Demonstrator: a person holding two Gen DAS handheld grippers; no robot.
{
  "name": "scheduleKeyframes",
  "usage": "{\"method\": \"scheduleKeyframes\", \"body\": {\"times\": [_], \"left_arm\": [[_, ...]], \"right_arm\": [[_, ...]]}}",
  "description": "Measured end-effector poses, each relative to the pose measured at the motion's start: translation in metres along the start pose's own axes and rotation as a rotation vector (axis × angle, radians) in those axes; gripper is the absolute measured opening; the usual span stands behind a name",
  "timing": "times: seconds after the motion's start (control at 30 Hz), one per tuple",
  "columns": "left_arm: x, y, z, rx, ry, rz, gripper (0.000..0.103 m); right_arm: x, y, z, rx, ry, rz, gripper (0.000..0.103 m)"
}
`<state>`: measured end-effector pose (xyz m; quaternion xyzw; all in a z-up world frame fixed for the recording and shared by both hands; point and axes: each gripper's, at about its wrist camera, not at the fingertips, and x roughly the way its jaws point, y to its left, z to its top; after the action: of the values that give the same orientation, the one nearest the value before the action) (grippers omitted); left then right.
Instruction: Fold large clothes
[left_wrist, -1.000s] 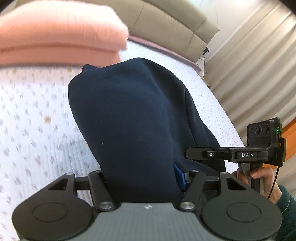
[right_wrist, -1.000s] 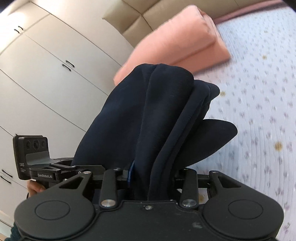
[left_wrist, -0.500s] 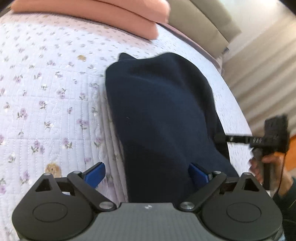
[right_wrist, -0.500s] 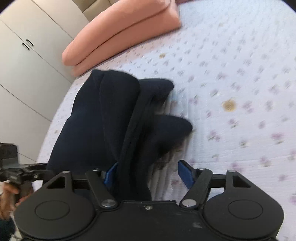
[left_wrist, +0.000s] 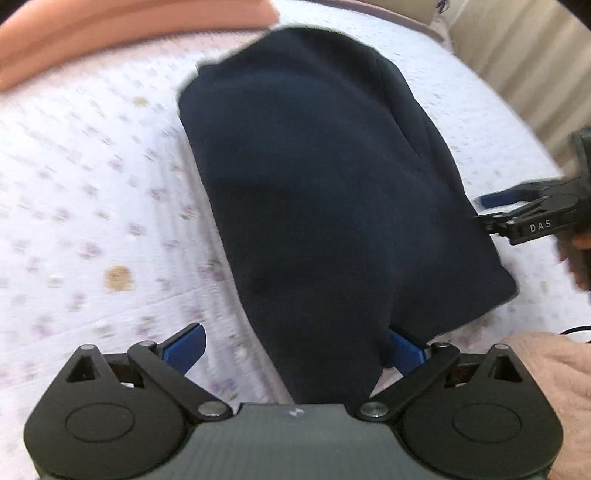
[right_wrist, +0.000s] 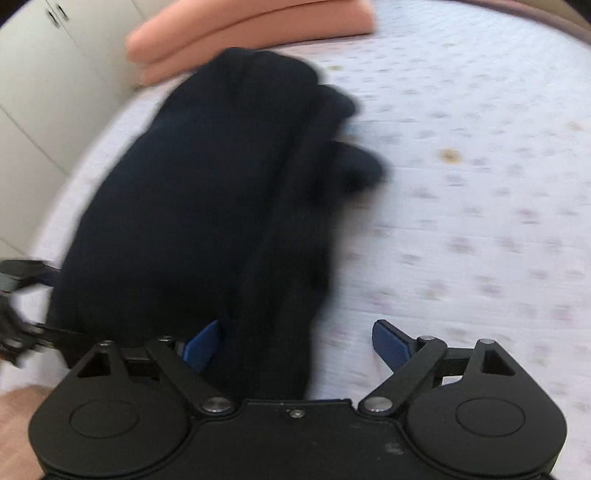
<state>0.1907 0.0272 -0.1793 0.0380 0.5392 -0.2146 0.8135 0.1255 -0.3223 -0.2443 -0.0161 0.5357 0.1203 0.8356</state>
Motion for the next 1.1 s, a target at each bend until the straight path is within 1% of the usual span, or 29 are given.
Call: {"method": "scheduleKeyframes", "body": {"times": [0.03,0.07,0.1,0.13,0.2,0.27,0.33,0.4,0.47,0.6,0.73,0.8,0.83,0.9,1.03,1.1], "left_arm": [[-0.011,-0.008,-0.002,-0.001,-0.015,0.045,0.103],[-0.022,-0.018,-0.004,-0.008,-0.033,0.089,0.100],[-0.032,-0.022,-0.005,-0.020,-0.049,0.126,0.099],[-0.044,-0.028,-0.008,-0.044,-0.073,0.158,0.099],[-0.064,-0.041,-0.014,-0.108,-0.118,0.204,0.099],[-0.081,-0.050,-0.020,-0.161,-0.156,0.254,0.100],[-0.092,-0.060,-0.028,-0.212,-0.178,0.287,0.100],[-0.094,-0.068,-0.029,-0.259,-0.184,0.287,0.100],[-0.100,-0.076,-0.038,-0.301,-0.194,0.277,0.100],[-0.093,-0.085,-0.048,-0.353,-0.222,0.328,0.100],[-0.074,-0.087,-0.060,-0.386,-0.252,0.351,0.100],[-0.063,-0.086,-0.065,-0.404,-0.243,0.350,0.100],[-0.059,-0.086,-0.067,-0.403,-0.236,0.349,0.098],[-0.056,-0.087,-0.067,-0.390,-0.233,0.363,0.098],[-0.052,-0.088,-0.068,-0.382,-0.227,0.382,0.098],[-0.051,-0.087,-0.068,-0.380,-0.222,0.378,0.098]], "right_arm": [[-0.009,-0.002,-0.001,0.008,-0.016,0.009,0.103],[-0.021,-0.008,-0.001,0.077,-0.025,0.026,0.103],[-0.035,-0.010,0.000,0.137,-0.032,0.025,0.101],[-0.051,-0.008,-0.001,0.160,-0.057,0.024,0.101],[-0.086,0.005,-0.002,0.164,-0.141,0.049,0.102],[-0.116,0.023,-0.006,0.164,-0.207,0.076,0.103],[-0.139,0.035,-0.013,0.154,-0.238,0.090,0.103],[-0.151,0.053,-0.019,0.131,-0.238,0.096,0.103],[-0.154,0.072,-0.026,0.110,-0.219,0.091,0.103],[-0.142,0.099,-0.050,0.110,-0.192,0.048,0.103],[-0.110,0.109,-0.079,0.141,-0.166,-0.028,0.103],[-0.098,0.112,-0.091,0.137,-0.156,-0.052,0.102],[-0.095,0.113,-0.093,0.142,-0.162,-0.060,0.102],[-0.102,0.114,-0.094,0.132,-0.181,-0.077,0.102],[-0.097,0.114,-0.095,0.131,-0.166,-0.074,0.102],[-0.096,0.112,-0.093,0.143,-0.159,-0.062,0.102]]}}
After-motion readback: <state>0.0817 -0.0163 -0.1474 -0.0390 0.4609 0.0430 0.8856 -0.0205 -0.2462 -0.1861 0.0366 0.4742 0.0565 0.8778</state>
